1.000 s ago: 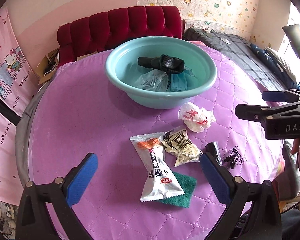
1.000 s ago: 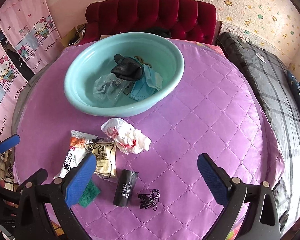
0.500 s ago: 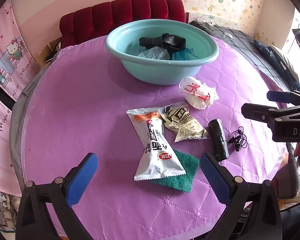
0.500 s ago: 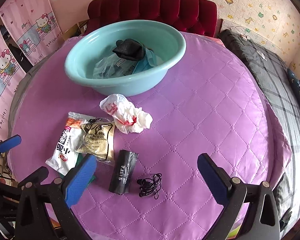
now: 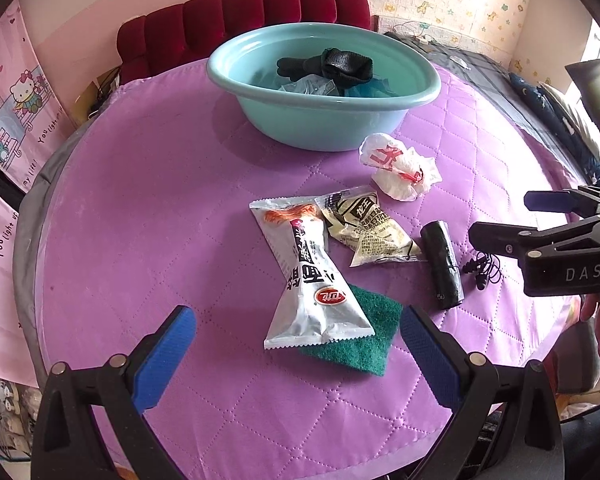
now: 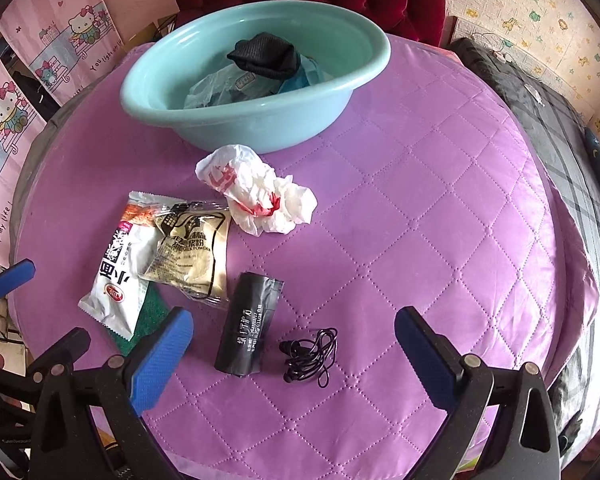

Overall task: Organize soft objects
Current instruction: 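Withdraw both tools from the basin toward the remaining items on the table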

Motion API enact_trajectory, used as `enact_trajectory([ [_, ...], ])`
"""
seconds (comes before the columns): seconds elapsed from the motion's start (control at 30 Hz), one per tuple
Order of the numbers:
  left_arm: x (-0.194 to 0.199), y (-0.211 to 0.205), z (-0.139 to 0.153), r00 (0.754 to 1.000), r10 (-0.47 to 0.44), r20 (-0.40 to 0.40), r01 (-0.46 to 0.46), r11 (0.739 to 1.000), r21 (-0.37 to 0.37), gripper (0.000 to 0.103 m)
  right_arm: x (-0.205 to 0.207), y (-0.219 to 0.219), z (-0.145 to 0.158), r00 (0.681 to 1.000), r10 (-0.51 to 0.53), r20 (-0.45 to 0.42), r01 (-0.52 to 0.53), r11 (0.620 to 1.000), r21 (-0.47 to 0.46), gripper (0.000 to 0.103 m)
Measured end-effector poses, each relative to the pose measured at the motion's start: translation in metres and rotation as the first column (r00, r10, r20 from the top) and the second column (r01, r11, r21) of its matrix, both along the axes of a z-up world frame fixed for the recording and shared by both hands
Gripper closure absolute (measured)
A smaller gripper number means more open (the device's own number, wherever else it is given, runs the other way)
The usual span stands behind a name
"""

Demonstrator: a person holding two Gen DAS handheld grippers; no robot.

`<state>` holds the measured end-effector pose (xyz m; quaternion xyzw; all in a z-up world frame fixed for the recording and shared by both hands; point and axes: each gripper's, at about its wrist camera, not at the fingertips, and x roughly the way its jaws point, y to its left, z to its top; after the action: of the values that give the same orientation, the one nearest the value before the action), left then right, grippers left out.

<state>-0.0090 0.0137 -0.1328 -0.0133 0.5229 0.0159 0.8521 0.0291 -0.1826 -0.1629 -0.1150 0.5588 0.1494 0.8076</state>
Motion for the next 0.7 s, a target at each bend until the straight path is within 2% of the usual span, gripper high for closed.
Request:
enact_trajectory([
  [0.37, 0.001, 0.003, -0.012, 0.999, 0.022, -0.028, -0.022, 1.0, -0.006, 0.0, 0.015, 0.007, -0.028, 0.997, -0.005, -0.073, 0.005, 1.0, -0.002, 0.002],
  [0.47, 0.001, 0.005, -0.015, 0.999, 0.032, -0.036, -0.033, 0.999, -0.012, 0.0, 0.021, 0.011, -0.034, 0.997, 0.002, -0.082, -0.002, 1.0, -0.006, 0.009],
  [0.6, 0.002, 0.007, -0.017, 0.998, 0.042, -0.038, -0.042, 0.999, -0.017, 0.0, 0.03, 0.013, -0.045, 0.994, 0.004, -0.107, -0.005, 1.0, -0.01, 0.012],
  [0.63, 0.003, 0.008, -0.018, 0.998, 0.043, -0.04, -0.044, 0.999, -0.016, 0.0, 0.033, 0.011, -0.05, 0.993, 0.002, -0.114, -0.004, 1.0, -0.012, 0.015],
  [0.7, 0.005, 0.009, -0.019, 0.998, 0.048, -0.042, -0.049, 0.999, -0.015, 0.0, 0.037, 0.013, -0.055, 0.992, 0.004, -0.127, -0.006, 1.0, -0.014, 0.027],
])
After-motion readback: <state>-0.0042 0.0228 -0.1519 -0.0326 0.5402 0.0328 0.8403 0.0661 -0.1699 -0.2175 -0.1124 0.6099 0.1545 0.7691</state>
